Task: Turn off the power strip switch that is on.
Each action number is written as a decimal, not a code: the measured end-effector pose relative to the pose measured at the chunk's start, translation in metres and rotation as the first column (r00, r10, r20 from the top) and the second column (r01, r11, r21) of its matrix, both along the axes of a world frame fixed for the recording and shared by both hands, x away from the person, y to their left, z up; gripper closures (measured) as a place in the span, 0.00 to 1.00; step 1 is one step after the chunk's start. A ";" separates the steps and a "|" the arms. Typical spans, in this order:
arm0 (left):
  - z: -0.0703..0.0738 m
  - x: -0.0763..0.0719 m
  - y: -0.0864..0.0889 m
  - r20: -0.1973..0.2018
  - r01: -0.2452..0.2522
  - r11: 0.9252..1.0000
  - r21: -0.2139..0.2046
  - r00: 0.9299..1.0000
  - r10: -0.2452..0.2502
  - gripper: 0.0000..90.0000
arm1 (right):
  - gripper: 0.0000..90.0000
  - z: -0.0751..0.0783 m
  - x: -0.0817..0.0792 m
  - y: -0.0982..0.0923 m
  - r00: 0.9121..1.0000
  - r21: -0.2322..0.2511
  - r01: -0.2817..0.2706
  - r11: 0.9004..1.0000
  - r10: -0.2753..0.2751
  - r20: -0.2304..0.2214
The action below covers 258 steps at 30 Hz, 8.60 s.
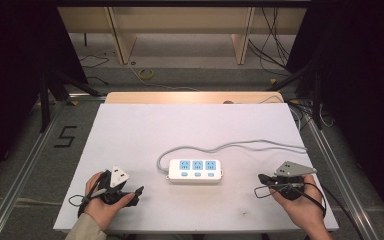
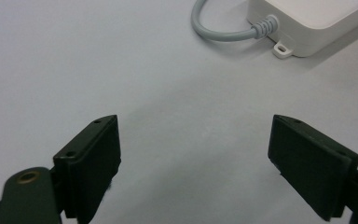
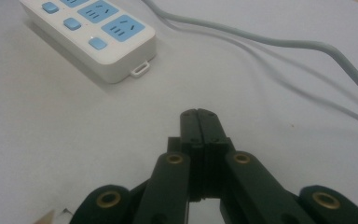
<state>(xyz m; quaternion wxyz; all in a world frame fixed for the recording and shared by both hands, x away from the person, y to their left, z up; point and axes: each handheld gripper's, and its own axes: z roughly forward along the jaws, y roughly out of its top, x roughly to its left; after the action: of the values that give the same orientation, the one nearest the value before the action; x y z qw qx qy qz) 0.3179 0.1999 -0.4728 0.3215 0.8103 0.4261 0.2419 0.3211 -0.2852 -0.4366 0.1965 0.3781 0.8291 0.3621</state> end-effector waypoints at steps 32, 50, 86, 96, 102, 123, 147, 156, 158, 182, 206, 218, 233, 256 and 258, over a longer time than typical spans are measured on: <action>0.000 0.000 0.000 0.002 0.001 1.000 0.001 1.000 -0.001 0.19 | 1.00 0.005 0.007 0.014 0.999 -0.011 -0.032 0.999 0.032 -0.009; 0.000 0.000 -0.001 0.001 0.003 1.000 0.001 1.000 -0.003 0.19 | 1.00 0.008 0.011 0.025 0.998 -0.029 -0.056 0.998 0.056 -0.013; 0.000 0.001 -0.001 0.002 0.004 1.000 0.002 1.000 -0.004 0.19 | 1.00 0.013 0.021 0.048 0.994 -0.048 -0.106 0.993 0.104 -0.040; 0.000 0.001 -0.001 0.003 0.002 1.000 0.001 1.000 -0.002 0.19 | 1.00 0.015 0.024 0.056 0.992 -0.055 -0.123 0.991 0.121 -0.043; 0.000 0.001 -0.001 0.003 0.002 1.000 0.002 1.000 -0.002 0.19 | 1.00 0.016 0.025 0.061 0.990 -0.061 -0.134 0.989 0.132 -0.049; 0.001 0.001 -0.001 0.003 0.004 1.000 0.005 1.000 -0.004 0.19 | 1.00 0.017 0.030 0.072 0.986 -0.063 -0.158 0.985 0.154 -0.062; 0.001 0.001 -0.001 0.004 0.004 1.000 0.006 1.000 -0.004 0.19 | 1.00 0.018 0.038 0.085 0.980 -0.069 -0.190 0.979 0.185 -0.074; 0.001 0.001 -0.001 0.004 0.005 1.000 0.006 1.000 -0.005 0.19 | 1.00 0.018 0.041 0.090 0.979 -0.071 -0.196 0.978 0.191 -0.079; 0.001 0.001 -0.001 0.004 0.005 1.000 0.006 1.000 -0.005 0.19 | 1.00 0.018 0.041 0.091 0.978 -0.074 -0.200 0.977 0.194 -0.080; 0.000 0.001 -0.002 0.007 0.004 1.000 0.003 1.000 -0.004 0.19 | 1.00 0.017 0.049 0.101 0.973 -0.083 -0.219 0.972 0.210 -0.099; 0.001 0.001 -0.003 0.007 0.006 1.000 0.002 1.000 -0.006 0.19 | 1.00 0.018 0.054 0.109 0.970 -0.082 -0.226 0.971 0.217 -0.110; 0.000 0.001 -0.003 0.006 0.008 1.000 0.003 1.000 -0.008 0.19 | 1.00 0.017 0.057 0.114 0.965 -0.093 -0.241 0.966 0.229 -0.127; 0.000 0.001 -0.004 0.007 0.007 1.000 0.002 1.000 -0.007 0.19 | 1.00 0.015 0.060 0.122 0.960 -0.098 -0.254 0.962 0.238 -0.145; 0.001 0.002 -0.004 0.005 0.012 1.000 0.004 1.000 -0.012 0.19 | 1.00 0.012 0.064 0.131 0.951 -0.114 -0.275 0.955 0.253 -0.177; 0.001 0.002 -0.004 0.006 0.014 1.000 0.005 1.000 -0.014 0.19 | 1.00 0.011 0.064 0.132 0.950 -0.117 -0.281 0.953 0.258 -0.176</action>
<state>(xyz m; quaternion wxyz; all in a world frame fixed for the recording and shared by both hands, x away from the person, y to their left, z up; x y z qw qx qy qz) 0.3196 0.1955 -0.4722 0.3223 0.8133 0.4189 0.2434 0.3851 -0.1534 -0.4256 0.1048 0.2739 0.9093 0.2953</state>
